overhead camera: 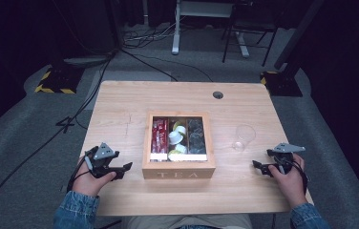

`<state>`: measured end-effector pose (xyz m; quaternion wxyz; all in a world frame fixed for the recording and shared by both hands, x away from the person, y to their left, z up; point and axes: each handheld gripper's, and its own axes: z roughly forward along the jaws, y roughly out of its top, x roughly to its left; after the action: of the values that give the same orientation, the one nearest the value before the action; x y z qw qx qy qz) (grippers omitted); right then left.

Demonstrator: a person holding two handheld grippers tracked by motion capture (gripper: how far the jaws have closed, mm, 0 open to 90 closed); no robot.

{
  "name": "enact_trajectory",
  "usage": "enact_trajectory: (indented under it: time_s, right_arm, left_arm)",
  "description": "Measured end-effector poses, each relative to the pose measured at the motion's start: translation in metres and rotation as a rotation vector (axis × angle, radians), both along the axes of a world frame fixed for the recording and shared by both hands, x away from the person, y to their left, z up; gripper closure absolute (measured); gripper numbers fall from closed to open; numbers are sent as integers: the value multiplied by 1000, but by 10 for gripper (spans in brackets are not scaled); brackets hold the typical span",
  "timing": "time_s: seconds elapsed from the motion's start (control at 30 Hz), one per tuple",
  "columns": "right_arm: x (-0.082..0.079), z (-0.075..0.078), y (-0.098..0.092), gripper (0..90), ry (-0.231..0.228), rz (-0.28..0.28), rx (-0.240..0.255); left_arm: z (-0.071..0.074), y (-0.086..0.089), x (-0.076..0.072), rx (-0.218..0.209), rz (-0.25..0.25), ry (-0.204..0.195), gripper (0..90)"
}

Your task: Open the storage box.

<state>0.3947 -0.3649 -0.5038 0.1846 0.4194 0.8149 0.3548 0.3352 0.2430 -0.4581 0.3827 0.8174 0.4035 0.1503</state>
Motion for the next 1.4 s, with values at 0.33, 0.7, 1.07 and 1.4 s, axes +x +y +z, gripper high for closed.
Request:
enact_trajectory:
  time_s: [0.33,0.7,1.07,1.4]
  right_arm:
    - [1,0,0,128,1,7,1]
    - [1,0,0,128,0,8,0]
    - [1,0,0,128,1,8,0]
    - [1,0,0,128,0,9,0]
  left_arm:
    - [14,-11,4,0,-23,-26,306]
    - [33,-34,-1,-36,-101,-46,295]
    - [27,-55,-7,-25,-182,10,289]
    - [15,-61,-11,51,-206,46,363]
